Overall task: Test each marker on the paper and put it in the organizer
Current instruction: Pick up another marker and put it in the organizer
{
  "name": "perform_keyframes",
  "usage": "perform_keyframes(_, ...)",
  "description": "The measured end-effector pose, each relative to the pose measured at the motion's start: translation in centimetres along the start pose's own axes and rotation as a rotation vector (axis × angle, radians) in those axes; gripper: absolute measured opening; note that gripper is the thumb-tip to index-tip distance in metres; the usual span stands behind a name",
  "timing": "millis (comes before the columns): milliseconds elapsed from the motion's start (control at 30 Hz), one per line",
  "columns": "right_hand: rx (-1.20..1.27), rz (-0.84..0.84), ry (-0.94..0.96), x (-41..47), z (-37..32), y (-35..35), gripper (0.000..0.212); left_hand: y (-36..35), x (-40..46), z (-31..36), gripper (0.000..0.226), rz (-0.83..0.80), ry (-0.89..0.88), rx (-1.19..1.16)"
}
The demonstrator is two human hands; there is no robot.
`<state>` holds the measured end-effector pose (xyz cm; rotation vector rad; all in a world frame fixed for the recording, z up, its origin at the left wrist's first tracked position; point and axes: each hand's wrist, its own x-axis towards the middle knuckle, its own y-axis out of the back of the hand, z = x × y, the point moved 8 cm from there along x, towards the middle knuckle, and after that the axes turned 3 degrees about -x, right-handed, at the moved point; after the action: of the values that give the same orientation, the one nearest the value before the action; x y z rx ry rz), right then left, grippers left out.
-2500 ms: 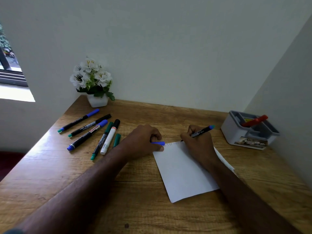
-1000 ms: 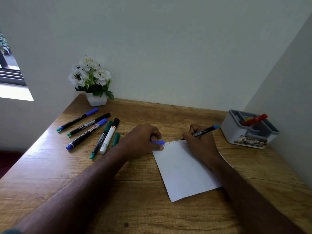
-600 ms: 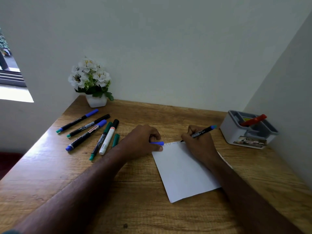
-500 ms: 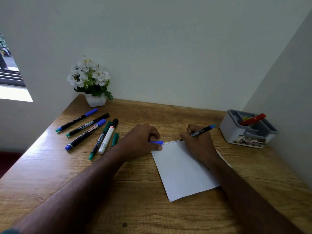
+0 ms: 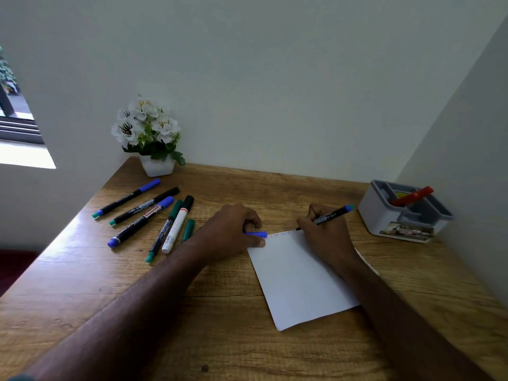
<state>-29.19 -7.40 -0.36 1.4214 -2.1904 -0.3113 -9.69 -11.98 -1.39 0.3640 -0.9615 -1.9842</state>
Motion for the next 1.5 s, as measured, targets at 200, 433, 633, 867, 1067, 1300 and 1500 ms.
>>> perform_keyframes(200, 0.055, 0.027, 0.136, -0.6, -2.1, 1.4, 0.017, 1.0, -0.3, 1.2, 0.017, 0.074, -0.067, -0.099)
perform_keyframes(433, 0.306, -0.191, 0.238, -1.9, -3.7, 0.7, 0.016, 2.7, -0.8, 2.3, 0.021, 0.223, -0.218, -0.278)
perform_keyframes(633, 0.436, -0.233, 0.228, -2.0, -4.4, 0.2, 0.008, 2.5, -0.8, 2.4, 0.023, 0.215, -0.223, -0.276)
perform_keyframes(867, 0.278, -0.234, 0.280, -2.3, -4.8, -0.1, 0.019, 2.2, -0.9, 3.1, 0.020, 0.169, -0.241, -0.238)
perform_keyframes(1067, 0.215, -0.305, 0.257, -2.3, -4.5, -0.6, 0.005, 2.0, -1.0, 3.6, 0.014, 0.139, -0.283, -0.240)
perform_keyframes(1300, 0.288, -0.330, 0.216, -2.4, -4.5, -1.5, 0.018, 1.3, -1.8, 5.7, 0.019, 0.125, -0.408, -0.216)
perform_keyframes(1500, 0.404, -0.357, 0.210, -2.3, -4.7, -2.2, 0.014, 1.6, -2.1, 5.7, 0.021, 0.167, -0.389, -0.285)
